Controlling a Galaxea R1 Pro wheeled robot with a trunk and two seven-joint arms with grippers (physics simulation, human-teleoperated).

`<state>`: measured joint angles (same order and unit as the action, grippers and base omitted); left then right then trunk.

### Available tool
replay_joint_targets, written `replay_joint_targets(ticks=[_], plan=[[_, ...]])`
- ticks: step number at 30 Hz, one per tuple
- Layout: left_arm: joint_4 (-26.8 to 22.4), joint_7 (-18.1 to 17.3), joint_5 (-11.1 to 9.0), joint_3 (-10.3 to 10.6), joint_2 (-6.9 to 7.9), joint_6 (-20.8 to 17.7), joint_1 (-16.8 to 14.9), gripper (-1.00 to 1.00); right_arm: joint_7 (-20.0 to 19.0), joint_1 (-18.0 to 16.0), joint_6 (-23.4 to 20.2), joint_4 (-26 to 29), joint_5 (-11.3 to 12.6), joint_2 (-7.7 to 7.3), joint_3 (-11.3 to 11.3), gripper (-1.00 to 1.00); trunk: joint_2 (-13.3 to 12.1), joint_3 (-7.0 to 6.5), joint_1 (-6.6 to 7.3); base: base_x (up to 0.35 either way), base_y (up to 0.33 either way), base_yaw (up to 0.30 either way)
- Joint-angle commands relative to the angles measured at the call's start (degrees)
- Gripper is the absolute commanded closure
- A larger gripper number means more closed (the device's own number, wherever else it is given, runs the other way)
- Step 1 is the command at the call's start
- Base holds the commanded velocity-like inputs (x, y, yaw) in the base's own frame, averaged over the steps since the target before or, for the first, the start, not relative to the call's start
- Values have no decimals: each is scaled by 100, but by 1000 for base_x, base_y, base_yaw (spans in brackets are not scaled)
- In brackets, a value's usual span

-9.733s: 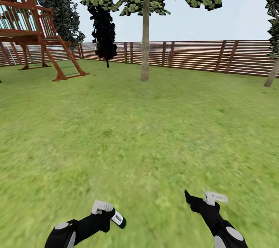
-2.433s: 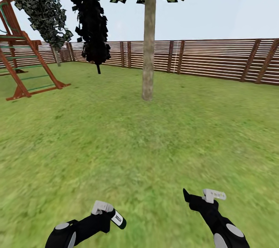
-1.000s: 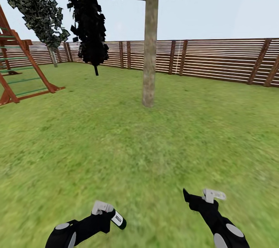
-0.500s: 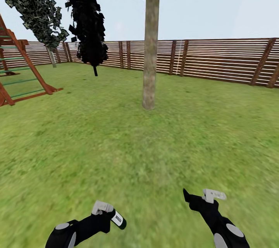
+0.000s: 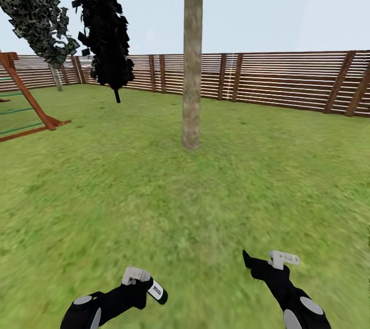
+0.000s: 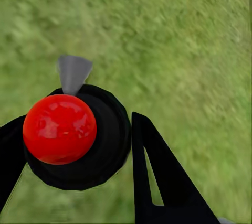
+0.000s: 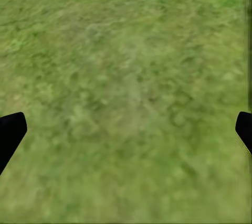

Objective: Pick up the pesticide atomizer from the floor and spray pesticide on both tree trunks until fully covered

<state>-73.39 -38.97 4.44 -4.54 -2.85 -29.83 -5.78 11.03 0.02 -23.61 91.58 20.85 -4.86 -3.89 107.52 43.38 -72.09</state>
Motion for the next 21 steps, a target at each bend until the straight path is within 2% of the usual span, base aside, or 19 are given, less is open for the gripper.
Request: replay_joint_targets(ticks=[1, 7, 21], plan=[[-9, -40, 49, -20, -10, -23, -2, 100, 57, -2, -12, 9, 60, -6, -15, -100, 2, 3, -3, 342, 0, -177], [-9, -40, 49, -20, -9, -23, -2, 100, 57, -2, -12, 9, 60, -4, -8, -100, 2, 0, -3, 342, 0, -60], [-9, -44, 45, -20, -10, -23, -2, 100, 57, -2, -12, 9, 60, -6, -7, -100, 2, -1, -3, 342, 0, -176]])
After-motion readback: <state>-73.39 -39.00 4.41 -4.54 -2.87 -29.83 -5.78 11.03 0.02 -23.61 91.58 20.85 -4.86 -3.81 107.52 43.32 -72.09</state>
